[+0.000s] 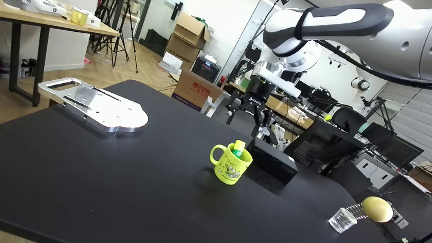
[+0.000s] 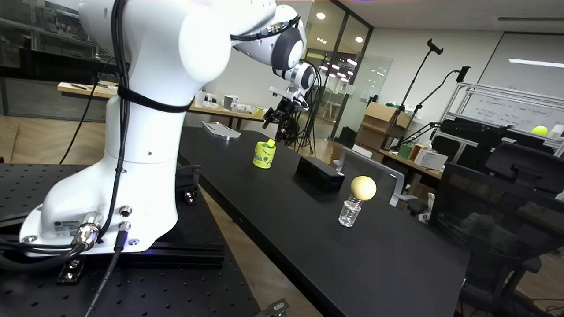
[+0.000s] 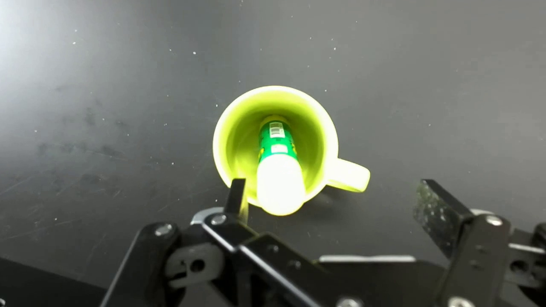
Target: Take the gluestick out of the green cup and place it on the silver object
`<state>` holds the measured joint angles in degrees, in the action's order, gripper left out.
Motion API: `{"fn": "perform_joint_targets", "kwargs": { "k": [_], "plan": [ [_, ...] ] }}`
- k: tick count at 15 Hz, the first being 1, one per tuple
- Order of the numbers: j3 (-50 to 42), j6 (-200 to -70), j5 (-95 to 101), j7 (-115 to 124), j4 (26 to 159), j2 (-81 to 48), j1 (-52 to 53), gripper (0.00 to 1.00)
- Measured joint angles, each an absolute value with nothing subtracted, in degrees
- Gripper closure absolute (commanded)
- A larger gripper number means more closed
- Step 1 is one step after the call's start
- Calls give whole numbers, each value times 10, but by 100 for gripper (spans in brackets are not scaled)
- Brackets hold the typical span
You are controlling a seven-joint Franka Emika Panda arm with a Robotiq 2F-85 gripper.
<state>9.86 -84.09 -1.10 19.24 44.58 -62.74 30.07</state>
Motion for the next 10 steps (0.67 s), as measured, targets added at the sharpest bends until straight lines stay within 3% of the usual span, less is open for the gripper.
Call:
{"fn": "perform_joint_targets", "kwargs": {
  "k": [10],
  "plan": [
    [91, -822, -11, 178, 389, -659, 308, 0]
  ]
}}
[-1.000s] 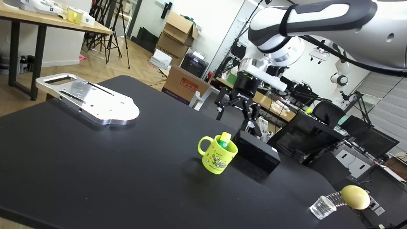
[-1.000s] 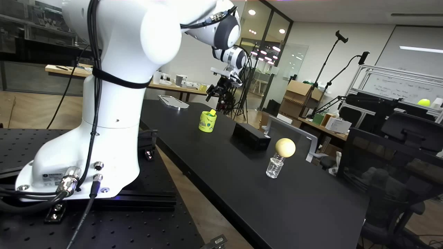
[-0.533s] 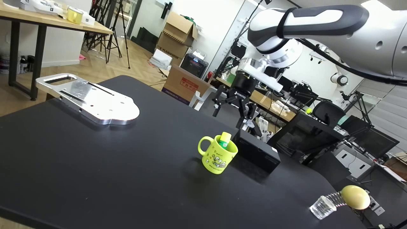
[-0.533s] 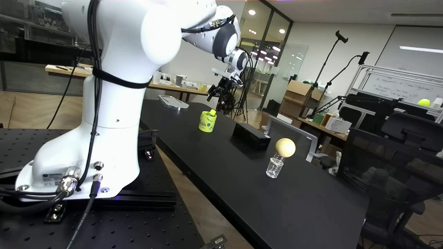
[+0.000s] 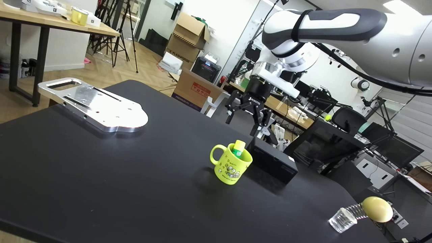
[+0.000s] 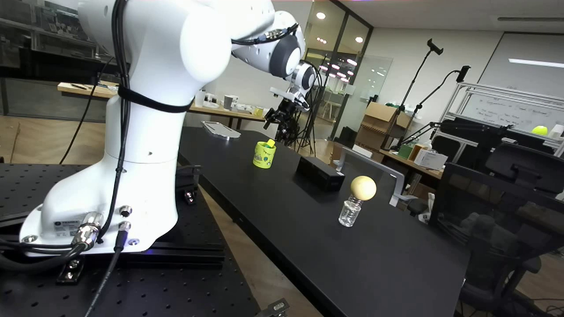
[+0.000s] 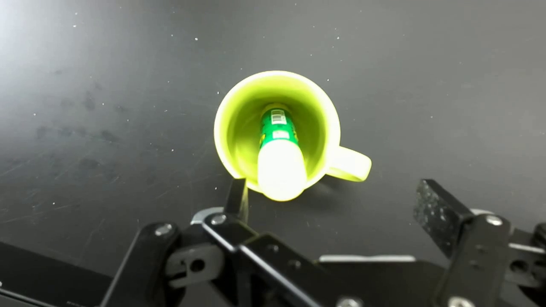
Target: Take the gluestick out of the green cup and place it on the silver object
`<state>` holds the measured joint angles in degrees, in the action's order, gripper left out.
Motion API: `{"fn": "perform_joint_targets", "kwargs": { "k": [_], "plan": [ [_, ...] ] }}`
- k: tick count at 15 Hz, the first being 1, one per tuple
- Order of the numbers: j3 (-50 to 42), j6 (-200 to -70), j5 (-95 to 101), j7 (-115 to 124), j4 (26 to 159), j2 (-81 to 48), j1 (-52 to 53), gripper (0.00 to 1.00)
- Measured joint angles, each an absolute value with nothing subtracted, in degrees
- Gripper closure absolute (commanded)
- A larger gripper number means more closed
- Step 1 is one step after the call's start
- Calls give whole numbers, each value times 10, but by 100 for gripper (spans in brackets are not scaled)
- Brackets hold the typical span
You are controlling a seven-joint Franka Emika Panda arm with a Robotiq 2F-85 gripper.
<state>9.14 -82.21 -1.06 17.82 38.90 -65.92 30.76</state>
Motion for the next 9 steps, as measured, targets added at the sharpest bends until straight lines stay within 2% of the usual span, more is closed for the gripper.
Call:
{"fn": "perform_joint_targets", "kwargs": {
  "k": [9],
  "plan": [
    [90, -826, -10, 178, 399, -660, 304, 0]
  ]
}}
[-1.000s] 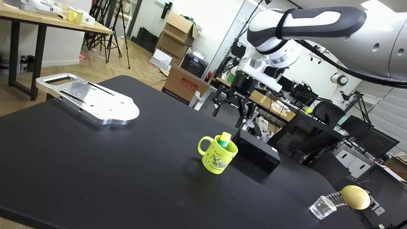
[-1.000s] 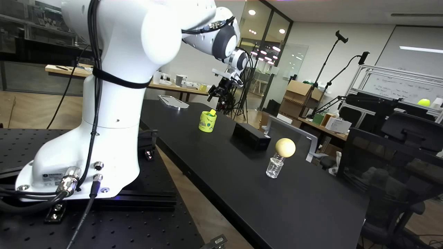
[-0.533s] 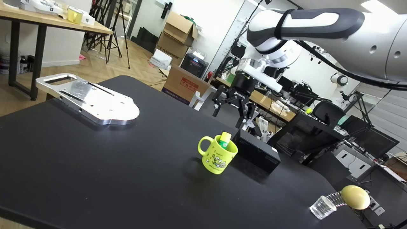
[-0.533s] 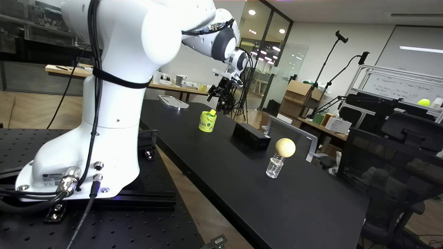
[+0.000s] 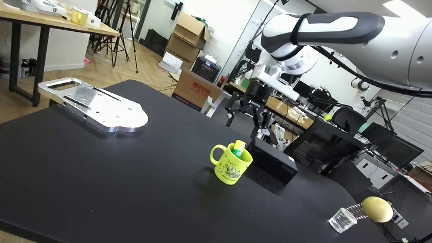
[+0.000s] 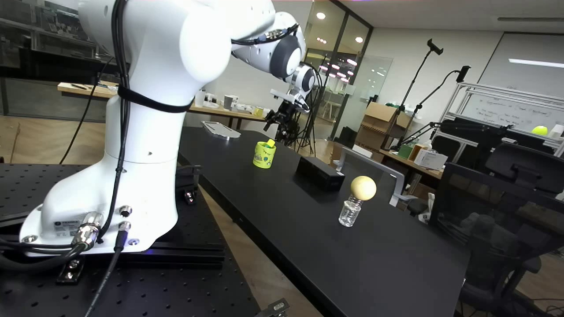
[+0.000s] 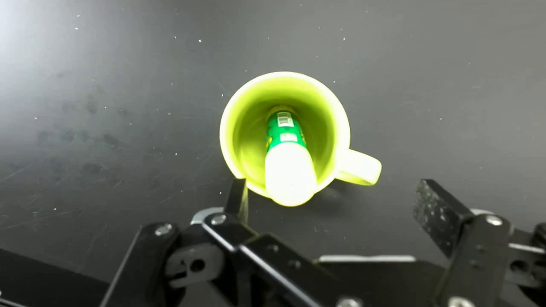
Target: Take the gluestick out of the green cup and place it on the silver object
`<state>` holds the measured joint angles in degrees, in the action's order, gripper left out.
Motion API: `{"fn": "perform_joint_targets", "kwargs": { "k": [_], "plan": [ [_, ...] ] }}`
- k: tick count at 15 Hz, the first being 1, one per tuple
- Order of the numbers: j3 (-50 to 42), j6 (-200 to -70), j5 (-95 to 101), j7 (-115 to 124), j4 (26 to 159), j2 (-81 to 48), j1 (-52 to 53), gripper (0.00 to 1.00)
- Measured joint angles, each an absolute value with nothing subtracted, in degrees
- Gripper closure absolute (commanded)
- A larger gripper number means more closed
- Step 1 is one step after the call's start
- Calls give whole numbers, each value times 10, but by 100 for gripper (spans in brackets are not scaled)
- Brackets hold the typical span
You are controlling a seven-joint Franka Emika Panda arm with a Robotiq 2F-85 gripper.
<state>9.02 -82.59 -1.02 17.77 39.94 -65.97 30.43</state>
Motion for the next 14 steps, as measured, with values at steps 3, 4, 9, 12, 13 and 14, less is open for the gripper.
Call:
{"fn": "perform_joint_targets", "kwargs": {
  "k": [3, 4, 9, 12, 13, 14],
  "plan": [
    [84, -830, -10, 178, 404, -660, 302, 0],
    [83, -834, -10, 178, 406, -660, 301, 0],
    [78, -844, -10, 178, 422, -660, 297, 0],
    [78, -846, -10, 178, 431, -660, 297, 26],
    [78, -846, -10, 178, 434, -660, 297, 33],
    [78, -846, -10, 178, 437, -660, 297, 40]
  ]
}}
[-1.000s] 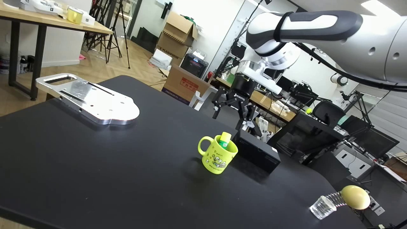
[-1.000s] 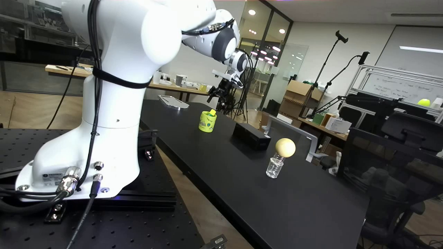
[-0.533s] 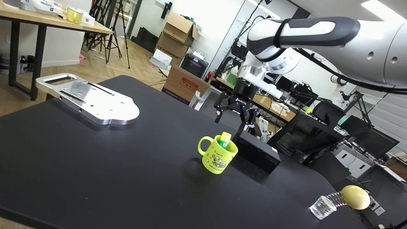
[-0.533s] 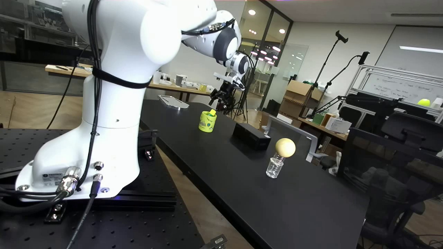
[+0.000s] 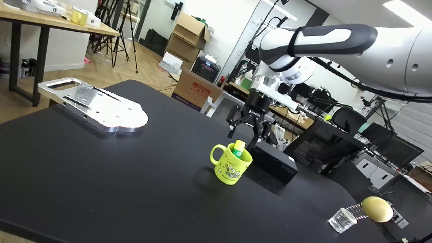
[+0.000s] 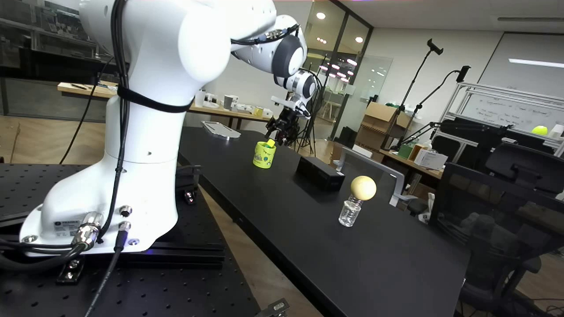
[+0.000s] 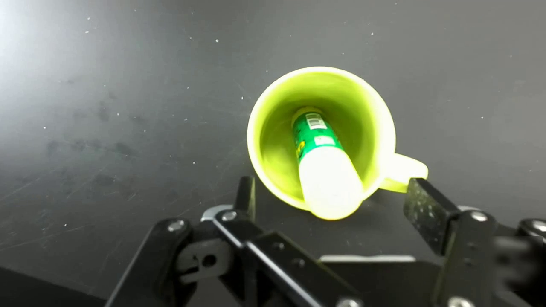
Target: Take the gluestick out of the green cup and place it on the silver object
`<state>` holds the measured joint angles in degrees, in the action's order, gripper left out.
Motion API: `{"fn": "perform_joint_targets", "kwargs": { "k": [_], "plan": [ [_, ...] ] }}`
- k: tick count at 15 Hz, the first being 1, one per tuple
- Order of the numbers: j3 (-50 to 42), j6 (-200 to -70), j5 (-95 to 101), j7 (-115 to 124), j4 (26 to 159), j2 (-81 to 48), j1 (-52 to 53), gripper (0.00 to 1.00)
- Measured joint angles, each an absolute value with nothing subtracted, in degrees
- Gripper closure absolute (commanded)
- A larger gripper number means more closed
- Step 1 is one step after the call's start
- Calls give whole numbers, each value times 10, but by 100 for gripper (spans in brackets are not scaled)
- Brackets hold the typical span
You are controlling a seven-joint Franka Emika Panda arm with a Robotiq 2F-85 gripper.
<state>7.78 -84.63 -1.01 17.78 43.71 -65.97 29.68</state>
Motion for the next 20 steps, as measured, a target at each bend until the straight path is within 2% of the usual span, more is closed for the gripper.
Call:
{"fn": "perform_joint_targets", "kwargs": {
  "k": [7, 8, 20],
  "plan": [
    [78, -846, -14, 177, 445, -658, 295, 89],
    [78, -846, -15, 177, 445, -657, 295, 92],
    [80, -845, -11, 176, 484, -588, 307, 92]
  ]
}}
